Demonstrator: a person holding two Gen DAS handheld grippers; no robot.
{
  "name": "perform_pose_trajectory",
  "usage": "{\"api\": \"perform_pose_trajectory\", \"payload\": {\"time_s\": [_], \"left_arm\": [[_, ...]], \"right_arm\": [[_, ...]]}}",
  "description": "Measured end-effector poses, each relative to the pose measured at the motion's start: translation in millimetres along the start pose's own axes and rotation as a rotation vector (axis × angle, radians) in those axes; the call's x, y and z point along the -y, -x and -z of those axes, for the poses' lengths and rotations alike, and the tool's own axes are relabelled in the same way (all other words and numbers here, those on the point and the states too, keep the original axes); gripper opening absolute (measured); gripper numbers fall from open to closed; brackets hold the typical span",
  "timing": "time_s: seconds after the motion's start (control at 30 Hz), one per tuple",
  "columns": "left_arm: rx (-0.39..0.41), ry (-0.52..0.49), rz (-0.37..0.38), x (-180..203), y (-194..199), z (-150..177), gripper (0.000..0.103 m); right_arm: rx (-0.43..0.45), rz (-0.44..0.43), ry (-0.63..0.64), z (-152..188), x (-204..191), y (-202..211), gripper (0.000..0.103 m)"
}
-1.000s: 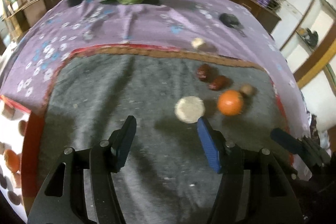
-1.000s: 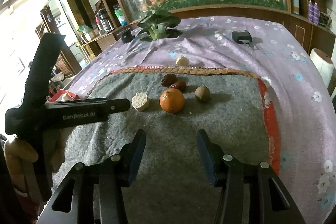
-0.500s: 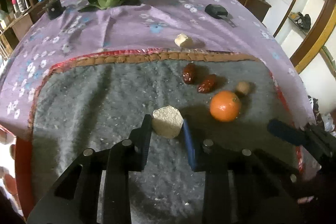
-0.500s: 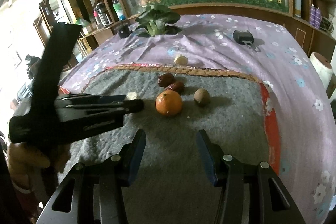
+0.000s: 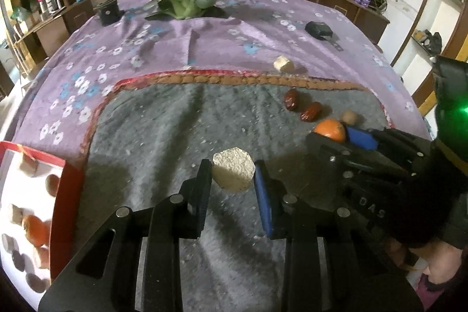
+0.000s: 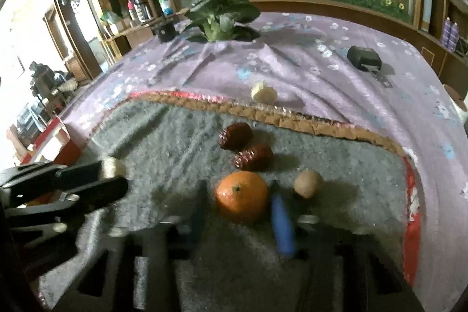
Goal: Organize fruits
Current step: 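Grasp a white block with the left gripper while the right grasps an orange, then carry the block and orange into the tray and open both grippers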
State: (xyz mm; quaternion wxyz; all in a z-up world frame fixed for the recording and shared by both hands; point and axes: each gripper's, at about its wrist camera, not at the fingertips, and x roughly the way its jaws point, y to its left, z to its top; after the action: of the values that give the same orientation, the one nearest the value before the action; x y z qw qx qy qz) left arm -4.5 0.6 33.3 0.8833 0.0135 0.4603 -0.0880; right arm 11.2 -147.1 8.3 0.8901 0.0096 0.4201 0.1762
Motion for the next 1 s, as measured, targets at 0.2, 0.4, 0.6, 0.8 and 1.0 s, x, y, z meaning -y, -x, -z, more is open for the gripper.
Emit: {"api": "perform_pose_trajectory", "payload": {"time_s": [0.2, 0.4, 0.6, 0.8, 1.0], "left_arm": [[0.000, 0.034, -0.017, -9, 7, 10, 0.028], [0.027, 0.062, -0.046, -21, 26, 17, 0.028], [0.058, 0.083, -0.089, -41, 50, 30, 0.028], [0.088, 0.129, -0.130, -72, 75, 42, 0.028], [0.117, 0.189, -0.183, -111, 98, 56, 0.028]], "right_arm": [[0.031, -0.008, 0.020, 7, -12, 22, 0.034], [0.065, -0.047, 0.049, 14, -40, 46, 0.034], [0.072, -0.114, 0.090, 20, -79, 54, 0.034], [0.072, -0.173, 0.140, 18, -122, 54, 0.034], [0.077, -0.223, 0.204, 14, -165, 55, 0.034]]}}
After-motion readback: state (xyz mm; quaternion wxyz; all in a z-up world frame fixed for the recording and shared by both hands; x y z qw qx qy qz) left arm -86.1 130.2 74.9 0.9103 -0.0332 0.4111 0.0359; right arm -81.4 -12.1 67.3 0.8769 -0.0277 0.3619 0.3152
